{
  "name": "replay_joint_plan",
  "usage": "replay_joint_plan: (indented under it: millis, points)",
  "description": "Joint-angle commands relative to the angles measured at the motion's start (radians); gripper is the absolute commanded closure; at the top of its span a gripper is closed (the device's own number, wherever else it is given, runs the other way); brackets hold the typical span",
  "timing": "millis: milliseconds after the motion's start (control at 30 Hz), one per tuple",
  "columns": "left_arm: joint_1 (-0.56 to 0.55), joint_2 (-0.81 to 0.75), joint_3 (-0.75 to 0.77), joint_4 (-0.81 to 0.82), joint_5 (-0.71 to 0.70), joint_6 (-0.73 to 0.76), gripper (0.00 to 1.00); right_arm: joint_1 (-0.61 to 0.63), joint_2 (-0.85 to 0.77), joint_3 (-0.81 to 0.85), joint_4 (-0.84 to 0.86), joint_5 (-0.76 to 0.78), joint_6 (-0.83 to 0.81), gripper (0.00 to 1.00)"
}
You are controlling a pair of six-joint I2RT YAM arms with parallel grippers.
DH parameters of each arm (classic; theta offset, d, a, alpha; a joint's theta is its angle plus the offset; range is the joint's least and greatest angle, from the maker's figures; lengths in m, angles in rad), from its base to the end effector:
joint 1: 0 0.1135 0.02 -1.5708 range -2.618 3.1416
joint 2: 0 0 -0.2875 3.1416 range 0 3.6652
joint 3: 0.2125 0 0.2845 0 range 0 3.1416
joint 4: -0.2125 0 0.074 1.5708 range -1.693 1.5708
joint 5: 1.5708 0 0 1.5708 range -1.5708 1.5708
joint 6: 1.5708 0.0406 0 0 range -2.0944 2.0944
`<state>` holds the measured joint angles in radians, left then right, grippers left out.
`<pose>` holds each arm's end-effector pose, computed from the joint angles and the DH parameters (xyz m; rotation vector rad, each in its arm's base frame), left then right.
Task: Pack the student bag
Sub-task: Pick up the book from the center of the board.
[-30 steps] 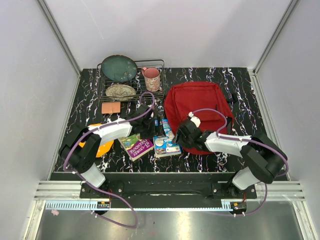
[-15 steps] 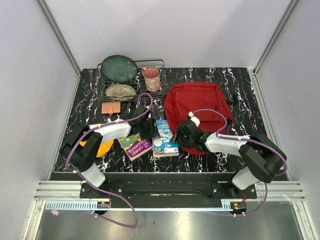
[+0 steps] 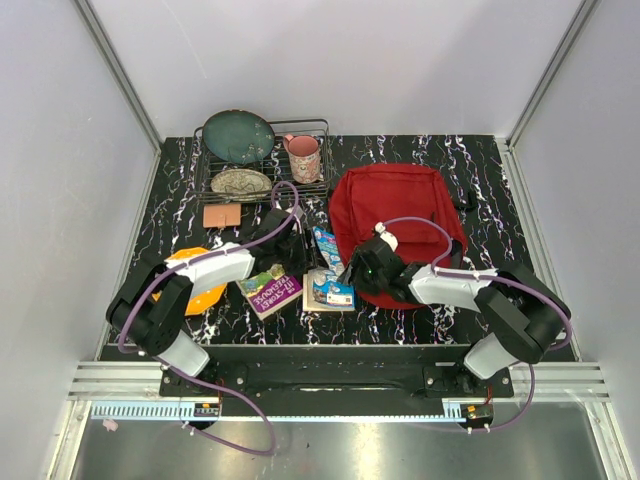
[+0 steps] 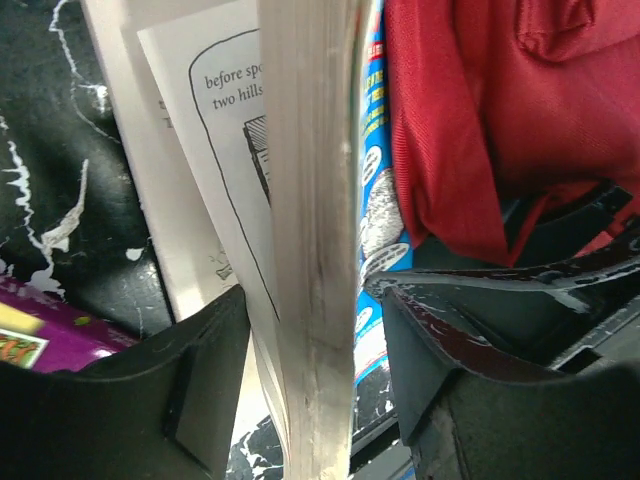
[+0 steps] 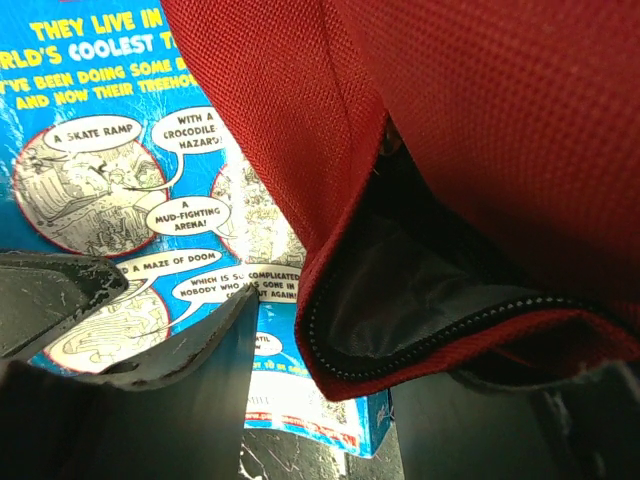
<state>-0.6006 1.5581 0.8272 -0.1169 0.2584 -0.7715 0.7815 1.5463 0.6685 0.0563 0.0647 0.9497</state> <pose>0.2733 -0.1998 0.1751 -0.0946 2.6012 -0.8841 0.2253 0.2199 0.1414 0.2436 2.5079 0.7016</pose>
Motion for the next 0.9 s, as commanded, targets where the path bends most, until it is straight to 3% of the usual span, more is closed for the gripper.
replay_joint_plan:
  millis: [0,67,167,233,433,733,867]
  points:
    - [-0.039,-0.026,0.018,0.223,0.203,-0.068,0.43,0.027,0.081,-0.007,0.042,-0.149,0.023,0.43]
    - [-0.039,0.002,0.021,0.220,0.209,-0.075,0.47,0.028,0.081,-0.007,0.042,-0.151,0.021,0.43]
    - [-0.039,0.023,0.020,0.206,0.205,-0.086,0.61,0.028,0.077,-0.009,0.037,-0.148,0.024,0.43]
    - [-0.039,0.017,0.026,0.172,0.179,-0.080,0.78,0.028,0.071,-0.012,0.028,-0.143,0.026,0.43]
    - [-0.039,-0.062,0.072,-0.003,0.013,-0.014,1.00,0.028,-0.015,-0.035,-0.003,-0.118,0.027,0.39]
    - [-0.018,-0.338,0.171,-0.148,-0.019,0.021,1.00,0.032,-0.513,-0.130,-0.003,-0.187,0.061,0.11]
    - [-0.014,-0.404,0.233,-0.208,0.019,0.023,1.00,0.032,-0.727,-0.115,-0.105,-0.125,0.069,0.07]
